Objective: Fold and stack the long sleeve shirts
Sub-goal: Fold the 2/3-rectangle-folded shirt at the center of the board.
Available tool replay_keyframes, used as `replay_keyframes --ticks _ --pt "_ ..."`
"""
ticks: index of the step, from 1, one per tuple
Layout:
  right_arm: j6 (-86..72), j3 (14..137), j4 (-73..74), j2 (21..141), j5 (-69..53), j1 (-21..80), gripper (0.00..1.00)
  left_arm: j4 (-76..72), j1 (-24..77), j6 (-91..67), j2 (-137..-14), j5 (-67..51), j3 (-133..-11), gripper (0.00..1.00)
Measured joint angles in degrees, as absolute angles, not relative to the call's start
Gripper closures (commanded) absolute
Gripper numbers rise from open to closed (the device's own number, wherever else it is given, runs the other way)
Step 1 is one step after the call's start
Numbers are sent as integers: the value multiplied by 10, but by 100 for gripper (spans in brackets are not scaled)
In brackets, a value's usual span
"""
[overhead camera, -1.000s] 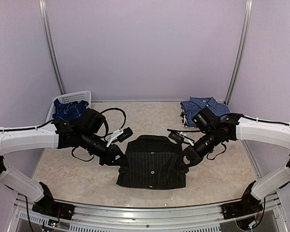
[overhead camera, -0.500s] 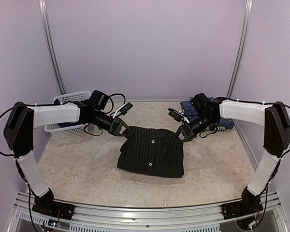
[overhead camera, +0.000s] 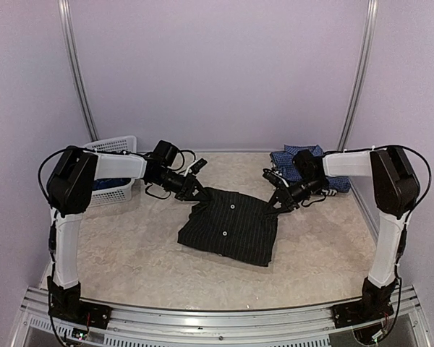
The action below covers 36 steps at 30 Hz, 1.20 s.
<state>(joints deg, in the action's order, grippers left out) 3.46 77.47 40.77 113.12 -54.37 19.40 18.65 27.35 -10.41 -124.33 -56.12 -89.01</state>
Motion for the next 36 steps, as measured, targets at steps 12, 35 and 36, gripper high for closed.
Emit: replay_keyframes --ticks 12,35,36 --pt "24 775 396 1157 -480 177 56 201 270 -121 -1287 -458 -942 56" --pt "-73 670 233 948 -305 263 50 130 337 -128 -1053 -173 -797 42" --pt "-79 660 220 949 -311 270 51 108 348 -137 -1044 -185 -781 42"
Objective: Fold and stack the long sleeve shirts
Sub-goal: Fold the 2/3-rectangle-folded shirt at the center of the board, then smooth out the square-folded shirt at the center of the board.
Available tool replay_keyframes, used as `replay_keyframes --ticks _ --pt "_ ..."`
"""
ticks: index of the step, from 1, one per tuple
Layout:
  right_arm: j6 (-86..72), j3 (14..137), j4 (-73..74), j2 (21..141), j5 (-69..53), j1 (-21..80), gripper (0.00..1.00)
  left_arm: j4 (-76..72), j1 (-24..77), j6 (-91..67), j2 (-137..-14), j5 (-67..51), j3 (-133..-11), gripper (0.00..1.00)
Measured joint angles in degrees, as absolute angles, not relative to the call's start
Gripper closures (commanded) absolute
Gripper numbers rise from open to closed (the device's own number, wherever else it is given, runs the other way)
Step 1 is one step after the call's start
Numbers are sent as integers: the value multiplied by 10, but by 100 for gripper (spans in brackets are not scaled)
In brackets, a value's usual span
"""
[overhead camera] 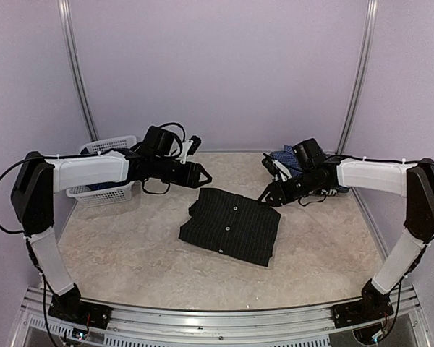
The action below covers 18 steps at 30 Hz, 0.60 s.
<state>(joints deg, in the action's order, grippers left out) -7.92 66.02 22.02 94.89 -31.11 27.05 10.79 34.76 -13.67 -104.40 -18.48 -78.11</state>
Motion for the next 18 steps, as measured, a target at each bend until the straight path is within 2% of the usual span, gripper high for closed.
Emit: replay_keyframes --ticks 4,9,18 --pt "-106 626 166 970 -342 280 51 38 373 -177 -1046 -244 -733 43" --pt "-126 618 107 1028 -367 280 52 -21 393 -210 -1114 -284 -729 43" --pt "-129 610 62 1101 -378 261 55 -64 399 -234 -1195 -259 -701 44"
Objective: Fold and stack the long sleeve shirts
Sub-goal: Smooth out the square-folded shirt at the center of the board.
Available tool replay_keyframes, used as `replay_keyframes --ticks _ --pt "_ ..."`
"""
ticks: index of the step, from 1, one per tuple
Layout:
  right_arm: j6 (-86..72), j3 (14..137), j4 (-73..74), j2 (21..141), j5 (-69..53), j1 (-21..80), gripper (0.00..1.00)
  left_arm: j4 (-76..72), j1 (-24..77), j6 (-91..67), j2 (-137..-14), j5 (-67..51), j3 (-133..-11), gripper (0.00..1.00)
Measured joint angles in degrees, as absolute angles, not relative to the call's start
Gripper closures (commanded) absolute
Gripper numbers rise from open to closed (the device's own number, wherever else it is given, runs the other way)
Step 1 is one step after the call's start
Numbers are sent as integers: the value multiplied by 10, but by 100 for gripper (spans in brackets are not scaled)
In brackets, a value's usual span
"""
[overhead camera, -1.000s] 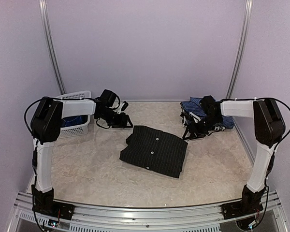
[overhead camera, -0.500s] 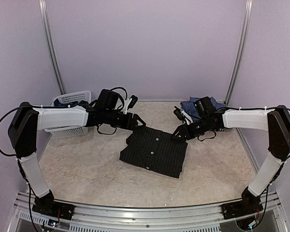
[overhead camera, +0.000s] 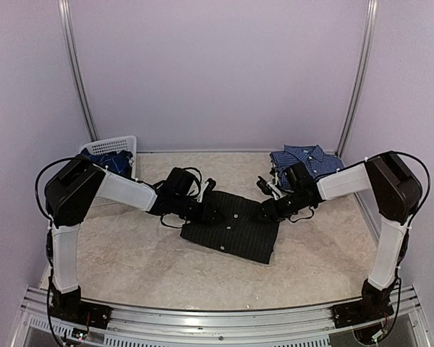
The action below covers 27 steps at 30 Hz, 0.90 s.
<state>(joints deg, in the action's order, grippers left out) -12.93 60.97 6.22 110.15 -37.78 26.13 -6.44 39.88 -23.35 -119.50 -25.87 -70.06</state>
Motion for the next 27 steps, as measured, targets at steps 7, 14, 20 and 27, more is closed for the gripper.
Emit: replay_keyframes --ticks 7,14,20,27 --pt "-116 581 47 1073 -377 258 55 -142 401 -238 -1176 -227 -639 42" --pt "-122 548 42 961 -368 310 55 -141 414 -235 -1130 -188 -627 42" --pt "-142 503 20 922 -368 384 57 -142 434 -230 -1058 -169 -600 42" --pt "-167 421 -2 935 -362 396 58 -147 452 -230 -1020 -167 -524 43"
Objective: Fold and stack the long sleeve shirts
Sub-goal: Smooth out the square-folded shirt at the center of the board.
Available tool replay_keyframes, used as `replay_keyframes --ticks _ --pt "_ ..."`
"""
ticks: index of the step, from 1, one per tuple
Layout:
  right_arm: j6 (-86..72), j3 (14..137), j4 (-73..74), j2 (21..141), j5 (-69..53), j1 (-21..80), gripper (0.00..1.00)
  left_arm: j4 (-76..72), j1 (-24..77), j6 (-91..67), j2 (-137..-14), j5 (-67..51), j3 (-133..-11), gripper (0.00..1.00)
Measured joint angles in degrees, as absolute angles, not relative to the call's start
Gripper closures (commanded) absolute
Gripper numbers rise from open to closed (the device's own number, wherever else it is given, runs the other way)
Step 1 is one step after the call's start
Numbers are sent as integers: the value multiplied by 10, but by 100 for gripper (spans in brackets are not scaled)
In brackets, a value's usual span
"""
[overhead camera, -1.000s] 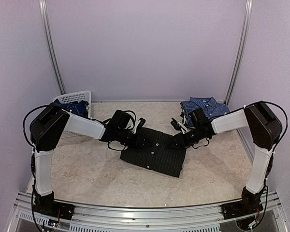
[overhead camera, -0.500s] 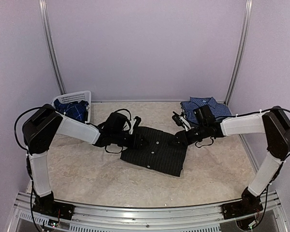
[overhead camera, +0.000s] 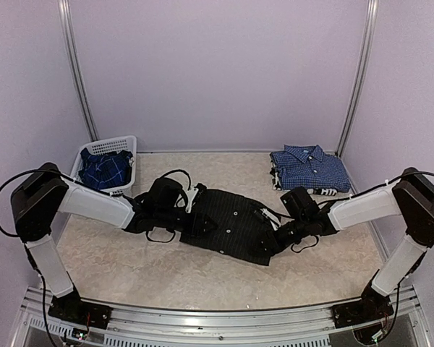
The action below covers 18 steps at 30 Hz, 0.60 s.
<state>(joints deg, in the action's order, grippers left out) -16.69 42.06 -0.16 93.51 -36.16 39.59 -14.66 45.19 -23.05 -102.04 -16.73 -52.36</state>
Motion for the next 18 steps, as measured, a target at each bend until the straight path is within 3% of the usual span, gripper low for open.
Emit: replay_keyframes --ticks 13,16,18 --pt "-177 381 -43 957 -357 396 57 -180 455 -229 -1047 -151 -455 42" --pt "-173 381 -24 942 -350 396 51 -178 455 -226 -1047 -147 -458 41" --pt "-169 385 7 920 -341 396 38 -170 455 -224 -1046 -140 -465 40"
